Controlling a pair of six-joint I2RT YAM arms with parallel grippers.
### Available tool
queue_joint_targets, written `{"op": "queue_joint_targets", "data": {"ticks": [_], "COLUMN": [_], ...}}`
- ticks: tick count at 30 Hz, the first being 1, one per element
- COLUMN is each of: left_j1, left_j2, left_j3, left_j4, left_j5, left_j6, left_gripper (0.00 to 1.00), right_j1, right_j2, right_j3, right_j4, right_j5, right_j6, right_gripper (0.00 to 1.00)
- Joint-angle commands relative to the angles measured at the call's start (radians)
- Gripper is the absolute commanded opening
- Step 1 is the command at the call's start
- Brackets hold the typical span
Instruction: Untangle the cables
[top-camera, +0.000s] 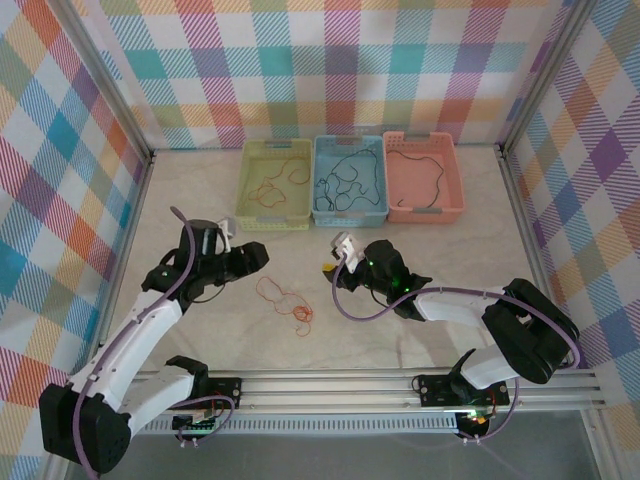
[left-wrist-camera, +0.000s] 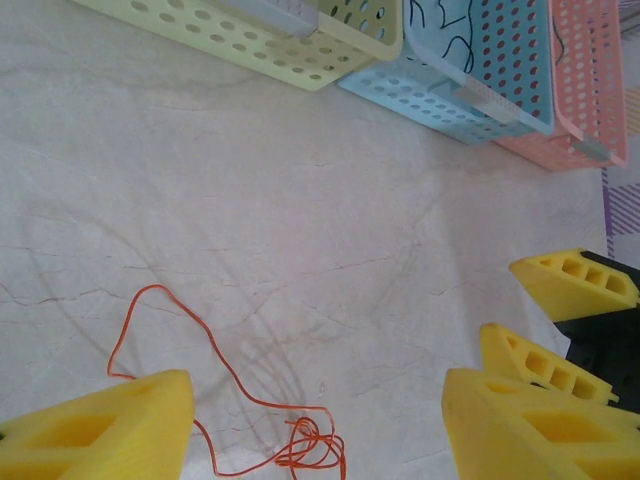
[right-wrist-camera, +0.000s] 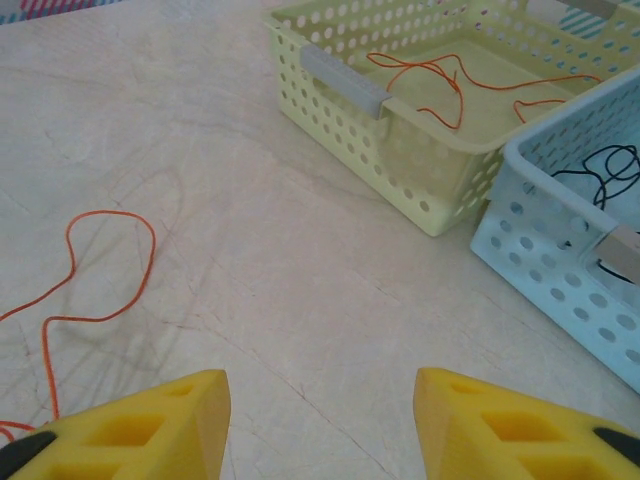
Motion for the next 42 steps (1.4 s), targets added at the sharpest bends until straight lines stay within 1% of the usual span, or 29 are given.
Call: {"op": "queue_joint_targets", "data": {"ticks": [1, 6, 12, 17, 21, 30, 36, 42], "left_j1": [-0.009, -0.013, -0.015, -0.015, -0.014, -0.014, -0.015, -0.015], "left_j2": [-0.038, -0.046, -0.117, -0.121, -0.153, -0.254, -0.256, -0.267], "left_j3": [-0.032, -0.092, -0.191, -0.217, -0.258, -0.284, -0.283, -0.280], "left_j4": [0.021, 0.076, 0.151, 0.180, 0.246, 0.221, 0.218, 0.206], "left_j5": [0.030, 0.054, -0.011, -0.029, -0.045, -0.096, -0.101, -0.106], "left_j6": [0.023, 0.025, 0.036, 0.046, 0.045, 0.053, 0.054, 0.054], "left_gripper": [0.66, 0.66, 0.67, 0.67, 0.67, 0.67, 0.67, 0.68], "right_j1": [0.000, 0.001, 0.022, 0.053, 0.071, 0.117, 0.130, 0.138], "right_j2": [0.007, 0.020, 0.063, 0.113, 0.150, 0.252, 0.305, 0.354], "right_j3": [0.028, 0.038, 0.075, 0.129, 0.169, 0.282, 0.336, 0.391], "right_j4": [0.008, -0.001, -0.037, -0.115, -0.177, -0.353, -0.437, -0.517], "right_j5": [-0.051, -0.107, -0.267, -0.345, -0.393, -0.448, -0.442, -0.399], "right_j6": [0.017, 0.008, -0.043, -0.095, -0.131, -0.214, -0.235, -0.242], "right_gripper": [0.53, 0.53, 0.54, 0.56, 0.56, 0.57, 0.58, 0.58]}}
